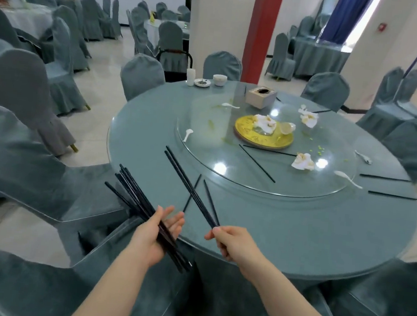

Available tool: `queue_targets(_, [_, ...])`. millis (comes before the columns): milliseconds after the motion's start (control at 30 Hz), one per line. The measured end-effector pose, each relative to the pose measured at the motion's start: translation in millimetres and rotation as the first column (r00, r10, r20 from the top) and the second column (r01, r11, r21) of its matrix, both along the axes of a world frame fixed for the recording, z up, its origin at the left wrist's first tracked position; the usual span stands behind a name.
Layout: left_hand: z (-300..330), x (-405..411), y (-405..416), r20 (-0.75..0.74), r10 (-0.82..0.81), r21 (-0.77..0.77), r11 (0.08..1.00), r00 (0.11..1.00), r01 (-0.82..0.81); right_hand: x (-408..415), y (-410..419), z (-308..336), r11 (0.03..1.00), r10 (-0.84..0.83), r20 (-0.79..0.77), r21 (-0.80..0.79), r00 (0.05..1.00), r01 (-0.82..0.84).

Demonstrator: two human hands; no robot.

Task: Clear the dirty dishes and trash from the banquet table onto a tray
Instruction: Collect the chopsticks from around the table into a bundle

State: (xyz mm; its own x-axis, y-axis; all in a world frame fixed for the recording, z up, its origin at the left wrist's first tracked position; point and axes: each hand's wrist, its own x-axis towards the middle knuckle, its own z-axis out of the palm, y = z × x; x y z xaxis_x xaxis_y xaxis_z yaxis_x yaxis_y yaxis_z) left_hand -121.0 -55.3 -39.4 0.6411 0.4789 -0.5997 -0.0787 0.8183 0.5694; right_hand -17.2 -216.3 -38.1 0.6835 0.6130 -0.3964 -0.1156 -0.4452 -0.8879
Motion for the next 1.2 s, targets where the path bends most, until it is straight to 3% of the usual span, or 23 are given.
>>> queue_targets(200, [6,8,30,0.045,0.059,-0.081,0.995,0.997,-0.055,-33,44,22,0.975,0.190,0.285,-0.167,0.940,-0.147])
queue_targets(367, [-2,-1,60,0.035,0.031,-0.058,0.998,0.999,-0.029,-49,77,5,0.941,0.278,0.430,-0.303,0.859,-0.152])
queue_targets(433, [-9,-5,71,0.016,0.052,-0.038,0.998,0.999,-0.052,-54,85,-6,0.940,0.282,0.413,-0.299,0.866,-0.164])
queue_targets(533, [-14,-7,87,0.024,0.077,-0.046,0.996,0.997,-0.076,-50,92,-18,0.970,0.186,0.252,-0.199,0.950,-0.137])
queue_targets(667, [-18,-10,108,0.015,0.049,-0.012,0.999,0.999,-0.049,-20,92,-42,0.993,-0.095,0.078,-0.066,0.992,0.100])
queue_targets(800, [-31,-15,132,-0.005,0.086,-0.001,0.996,0.996,-0.086,20,96,-81,0.966,-0.165,0.118,-0.183,0.979,0.185])
queue_targets(867, [-40,-16,141,-0.025,0.108,0.011,0.994,0.994,-0.108,44,98,-97,0.936,-0.155,0.231,-0.276,0.961,0.217])
queue_targets(1033, [-63,-17,163,-0.087,0.174,0.019,0.985,0.981,-0.173,101,116,-126,0.762,-0.070,0.442,-0.555,0.894,0.334])
queue_targets(1200, [-78,-21,177,-0.149,0.239,0.001,0.971,0.960,-0.241,100,181,-133,0.808,0.071,0.485,-0.541,0.872,0.235])
